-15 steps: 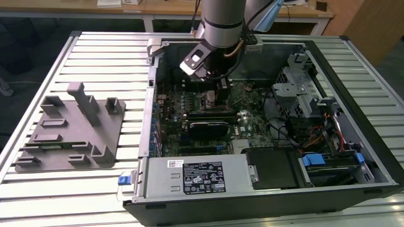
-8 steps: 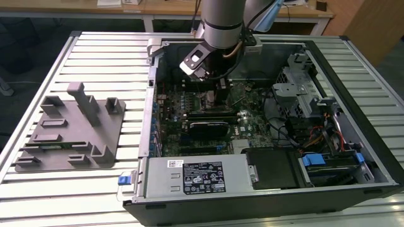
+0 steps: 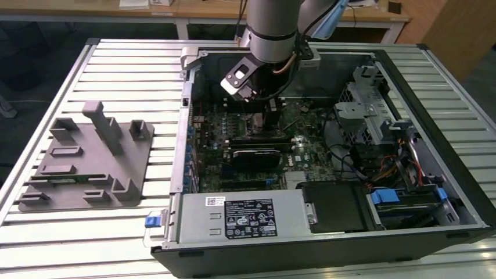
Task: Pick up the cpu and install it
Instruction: 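Place the cpu into insertion slot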
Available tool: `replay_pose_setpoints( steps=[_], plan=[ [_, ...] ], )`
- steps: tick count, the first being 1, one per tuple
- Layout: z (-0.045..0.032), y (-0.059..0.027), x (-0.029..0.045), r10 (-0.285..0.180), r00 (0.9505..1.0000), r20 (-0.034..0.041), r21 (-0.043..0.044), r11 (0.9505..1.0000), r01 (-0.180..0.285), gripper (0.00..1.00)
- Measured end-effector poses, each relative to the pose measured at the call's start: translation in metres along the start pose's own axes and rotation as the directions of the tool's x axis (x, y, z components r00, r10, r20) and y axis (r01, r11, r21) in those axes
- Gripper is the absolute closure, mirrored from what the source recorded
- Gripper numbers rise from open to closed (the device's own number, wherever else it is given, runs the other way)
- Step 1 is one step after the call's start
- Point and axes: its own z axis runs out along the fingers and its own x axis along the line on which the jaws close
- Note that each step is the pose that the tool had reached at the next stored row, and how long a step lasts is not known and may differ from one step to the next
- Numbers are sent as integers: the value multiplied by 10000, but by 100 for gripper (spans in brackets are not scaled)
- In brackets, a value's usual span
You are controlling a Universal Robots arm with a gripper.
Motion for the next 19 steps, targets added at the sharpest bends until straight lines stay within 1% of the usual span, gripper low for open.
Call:
replay_pose_setpoints(
  steps=[8,14,19],
  plan=[
    [9,0,15,1,10000,-2,-1,10000,-1,46],
    [48,-1,44,-1,10000,27,7,10000,1,46],
    [84,-3,49,-2,10000,53,13,10000,2,46]
  ],
)
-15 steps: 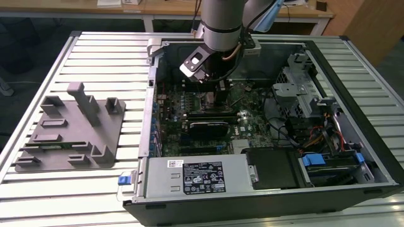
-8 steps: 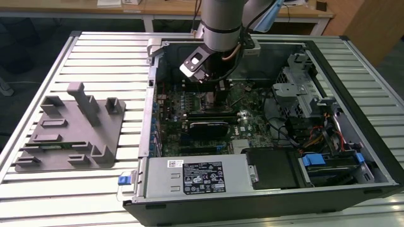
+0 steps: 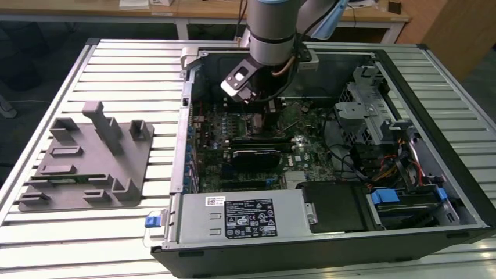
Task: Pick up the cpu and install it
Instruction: 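Place the cpu into insertion slot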
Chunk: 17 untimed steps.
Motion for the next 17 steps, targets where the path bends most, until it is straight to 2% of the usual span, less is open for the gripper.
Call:
replay_pose_setpoints(
  steps=[14,17],
  plan=[
    [101,-5,3,44,10000,6,6,10000,-44,46],
    [109,-6,3,63,10000,-20,6,10000,-62,46]
  ],
)
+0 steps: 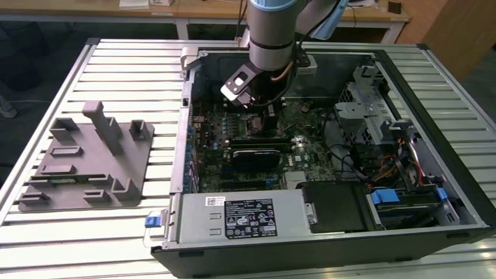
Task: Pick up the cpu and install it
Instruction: 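Place the cpu into insertion slot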
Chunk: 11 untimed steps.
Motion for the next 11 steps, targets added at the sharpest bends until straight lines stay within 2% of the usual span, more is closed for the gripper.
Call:
replay_pose_setpoints(
  steps=[5,11],
  plan=[
    [13,0,1,-14,10000,-30,-2,10000,14,46],
    [29,0,3,-17,10000,-30,0,10000,17,46]
  ],
)
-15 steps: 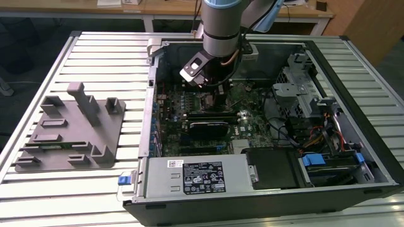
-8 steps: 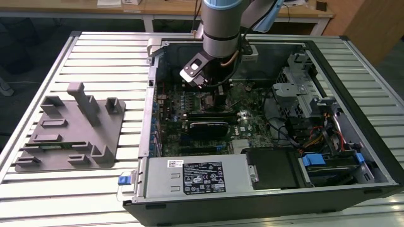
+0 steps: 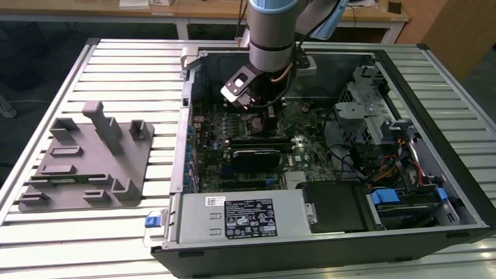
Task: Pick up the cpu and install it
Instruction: 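Place the cpu into insertion slot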
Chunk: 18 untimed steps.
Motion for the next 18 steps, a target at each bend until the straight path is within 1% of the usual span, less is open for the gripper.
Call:
replay_pose_setpoints(
  steps=[8,14,18],
  plan=[
    [11,0,16,2,10000,-22,-2,10000,-2,46],
    [18,0,28,10,10000,-22,-1,10000,-10,46],
    [23,0,29,94,10000,-18,1,10000,-94,46]
  ],
)
